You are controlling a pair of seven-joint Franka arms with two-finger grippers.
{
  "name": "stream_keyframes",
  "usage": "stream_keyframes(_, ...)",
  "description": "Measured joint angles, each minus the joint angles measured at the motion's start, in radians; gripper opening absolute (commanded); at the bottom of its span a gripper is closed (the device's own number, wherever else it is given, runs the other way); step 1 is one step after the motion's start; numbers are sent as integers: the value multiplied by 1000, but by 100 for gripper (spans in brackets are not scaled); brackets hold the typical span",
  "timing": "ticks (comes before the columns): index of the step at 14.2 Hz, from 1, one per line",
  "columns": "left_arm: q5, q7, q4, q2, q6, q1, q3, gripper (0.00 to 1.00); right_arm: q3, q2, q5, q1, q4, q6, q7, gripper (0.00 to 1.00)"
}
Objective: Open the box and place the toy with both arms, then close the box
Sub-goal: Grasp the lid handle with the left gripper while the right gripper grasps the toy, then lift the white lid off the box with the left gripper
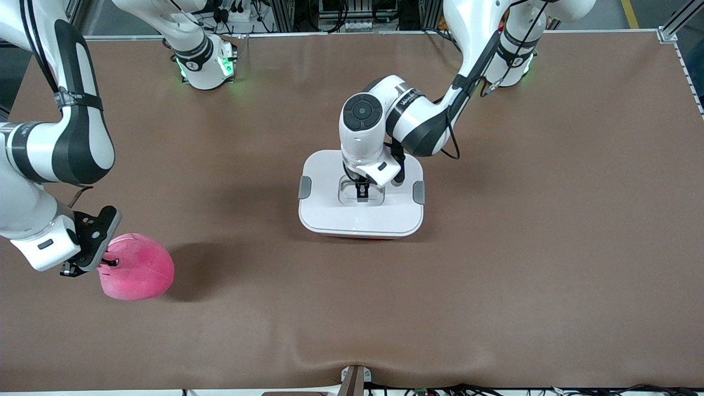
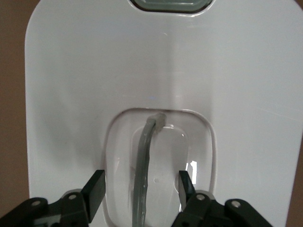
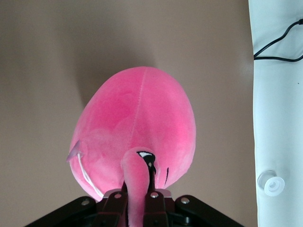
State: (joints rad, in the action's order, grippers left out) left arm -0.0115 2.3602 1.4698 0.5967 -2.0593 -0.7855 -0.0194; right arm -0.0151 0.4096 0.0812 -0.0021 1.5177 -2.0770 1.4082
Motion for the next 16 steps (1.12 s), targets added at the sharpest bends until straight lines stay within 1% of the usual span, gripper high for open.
stream_keyframes(1,0,0,3,-3,0,0,0,61,0,0,0,0,0,0,0,0)
stream_keyframes(6,0,-3,9,-17,0,6,1,55,-2,0,0,-2,0,3,0,0)
stream_keyframes(8,0,-4,9,-19,-2,6,1,54,-2,0,0,-3,0,5,2,0)
stream_keyframes(10,0,-4,10,-19,-10,6,0,50,-3,0,0,-3,0,5,6,0)
stream_keyframes(11,0,-4,10,-19,-17,5,0,48,-3,0,0,-3,0,5,8,0)
stream_keyframes(14,0,-4,13,-19,-25,3,-1,33,-4,0,0,-3,0,5,10,0)
stream_keyframes(16,0,-4,13,-19,-26,4,-1,32,-4,0,0,-3,0,5,11,0)
